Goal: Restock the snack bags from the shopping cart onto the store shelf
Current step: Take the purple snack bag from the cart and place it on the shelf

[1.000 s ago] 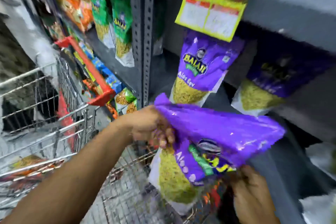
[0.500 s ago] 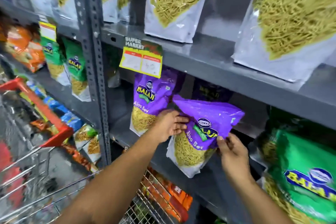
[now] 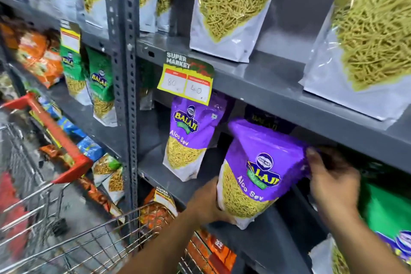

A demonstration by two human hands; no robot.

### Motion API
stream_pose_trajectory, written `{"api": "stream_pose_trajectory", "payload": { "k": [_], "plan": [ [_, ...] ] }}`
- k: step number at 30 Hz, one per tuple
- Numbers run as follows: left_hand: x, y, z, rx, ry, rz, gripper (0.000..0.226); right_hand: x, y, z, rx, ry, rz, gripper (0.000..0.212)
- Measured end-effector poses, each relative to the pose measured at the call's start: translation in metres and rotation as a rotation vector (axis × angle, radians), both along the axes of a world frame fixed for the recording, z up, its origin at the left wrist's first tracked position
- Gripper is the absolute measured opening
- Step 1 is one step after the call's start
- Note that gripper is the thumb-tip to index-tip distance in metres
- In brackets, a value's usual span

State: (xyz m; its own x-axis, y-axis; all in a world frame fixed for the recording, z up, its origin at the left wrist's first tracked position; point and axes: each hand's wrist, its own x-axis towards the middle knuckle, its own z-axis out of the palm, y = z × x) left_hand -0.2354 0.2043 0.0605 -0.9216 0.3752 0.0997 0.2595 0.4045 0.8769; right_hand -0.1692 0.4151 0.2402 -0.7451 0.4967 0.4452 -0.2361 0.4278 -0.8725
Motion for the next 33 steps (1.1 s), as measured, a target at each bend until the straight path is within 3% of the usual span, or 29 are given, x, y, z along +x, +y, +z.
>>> {"api": "stream_pose_trajectory", "payload": {
  "k": [2,4,7,9,11,18,24,27,30,33],
  "plan": [
    [-0.002,0.0,-0.006,-0.038,-0.027,0.025,0.116,0.004,-0.007,0.0,0.165,0.015,-0.142,0.045],
    [-0.002,0.0,-0.003,-0.065,-0.022,0.026,0.116,0.009,-0.02,0.017,0.559,-0.047,-0.207,0.041],
    [0.0,0.0,0.005,-0.115,0.019,0.023,0.114,0.005,-0.058,0.047,1.062,-0.211,-0.093,0.042],
    [0.001,-0.001,0.008,-0.121,0.026,0.012,0.115,-0.012,-0.075,0.057,1.167,-0.294,-0.005,0.041],
    [0.002,-0.001,0.009,-0.119,0.015,0.022,0.116,-0.031,-0.081,0.058,1.187,-0.329,0.016,0.033],
    [0.001,0.002,0.01,-0.053,-0.02,0.075,0.111,-0.028,-0.078,0.06,1.168,-0.308,-0.094,0.039],
    [-0.002,0.004,0.0,-0.014,-0.029,0.076,0.111,0.005,-0.022,0.064,1.062,-0.553,-0.033,0.063],
    [-0.002,0.006,-0.005,0.044,-0.018,0.078,0.108,0.002,-0.003,0.054,1.061,-0.447,-0.127,0.089],
    [0.001,0.005,0.002,0.073,0.027,0.074,0.102,0.017,-0.02,0.061,0.934,-0.552,-0.132,0.065],
    [0.009,-0.002,0.002,0.121,0.138,0.153,0.12,0.037,-0.022,0.067,0.956,-0.535,-0.141,0.051]
  ]
}}
